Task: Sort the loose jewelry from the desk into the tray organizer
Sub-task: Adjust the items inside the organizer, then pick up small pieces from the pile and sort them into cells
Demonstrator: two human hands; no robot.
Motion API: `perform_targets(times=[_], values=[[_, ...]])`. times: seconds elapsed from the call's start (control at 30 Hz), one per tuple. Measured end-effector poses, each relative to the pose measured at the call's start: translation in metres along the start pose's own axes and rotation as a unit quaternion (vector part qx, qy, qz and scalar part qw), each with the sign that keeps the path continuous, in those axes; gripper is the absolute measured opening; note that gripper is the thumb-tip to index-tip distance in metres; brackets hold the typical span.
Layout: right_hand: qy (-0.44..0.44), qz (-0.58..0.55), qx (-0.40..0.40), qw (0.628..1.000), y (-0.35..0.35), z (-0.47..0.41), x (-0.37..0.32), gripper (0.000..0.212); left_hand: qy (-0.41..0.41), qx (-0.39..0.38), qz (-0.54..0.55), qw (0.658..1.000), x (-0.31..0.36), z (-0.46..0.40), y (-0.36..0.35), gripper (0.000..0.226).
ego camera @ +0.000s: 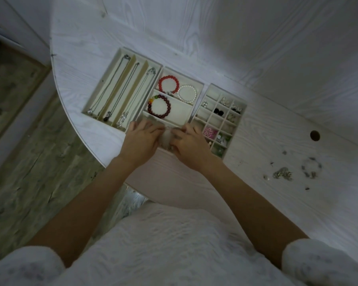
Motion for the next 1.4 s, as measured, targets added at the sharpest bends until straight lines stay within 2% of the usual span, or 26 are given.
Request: perform_targets(times=[0.2,0.3,0.4,0.47,0.57,0.67,0.73,0.8,0.9,1.07,1.17,1.3,1.4], values=[[-0.025,-0.033,0.017,0.999,0.002,0.007,0.001,0.040,0.039,0.014,0.019,0.999,0.004,0.007,0.001,0.040],[-0.019,-0.102,0.065,0.992,0.015,0.022,0.013,0.026,0.082,0.045,0.049,0.994,0.023,0.010,0.013,0.035],[-0.053,-0.116,0.113,0.985,0.031,0.066,0.045,0.018,0.074,0.040,0.108,0.991,0.065,0.007,0.014,0.032],[-0.135,-0.130,0.146,0.971,0.034,0.108,0.082,0.014,0.059,0.016,0.122,0.991,0.093,-0.001,0.005,0.029],[-0.316,-0.152,0.163,0.922,0.018,0.180,0.144,0.016,0.043,-0.024,0.103,0.993,0.122,-0.016,-0.015,0.030],[-0.486,-0.128,0.110,0.858,-0.020,0.246,0.197,0.026,0.026,-0.046,0.071,0.996,0.144,-0.031,-0.025,0.033],[-0.537,-0.143,0.058,0.829,-0.044,0.268,0.213,0.036,0.012,-0.037,0.052,0.998,0.154,-0.037,-0.028,0.036],[-0.525,-0.164,0.026,0.835,-0.057,0.275,0.216,0.038,0.004,-0.037,0.036,0.999,0.162,-0.040,-0.034,0.035],[-0.498,-0.174,0.026,0.849,-0.060,0.277,0.211,0.035,0.037,-0.044,0.021,0.998,0.165,-0.038,-0.042,0.031],[-0.443,-0.201,0.117,0.866,-0.044,0.262,0.221,0.023,0.081,-0.015,0.022,0.996,0.177,-0.038,-0.039,0.031],[-0.394,-0.213,0.144,0.883,-0.035,0.240,0.230,0.018,0.115,-0.010,0.025,0.993,0.181,-0.037,-0.040,0.032],[-0.362,-0.255,0.130,0.887,-0.039,0.219,0.237,0.016,0.132,0.032,0.034,0.990,0.185,-0.033,-0.040,0.033],[-0.361,-0.273,0.116,0.884,-0.047,0.216,0.241,0.008,0.142,0.048,0.034,0.988,0.188,-0.032,-0.043,0.032]])
Point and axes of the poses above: each hand's wrist, its own z-axis away from the middle knuckle, its own y-axis out of the back of the hand, x = y × z, the point moved 7 cm from there along -z, towards the middle knuckle, and after that the axes turned 2 degrees about -y, right-handed, at the moved point
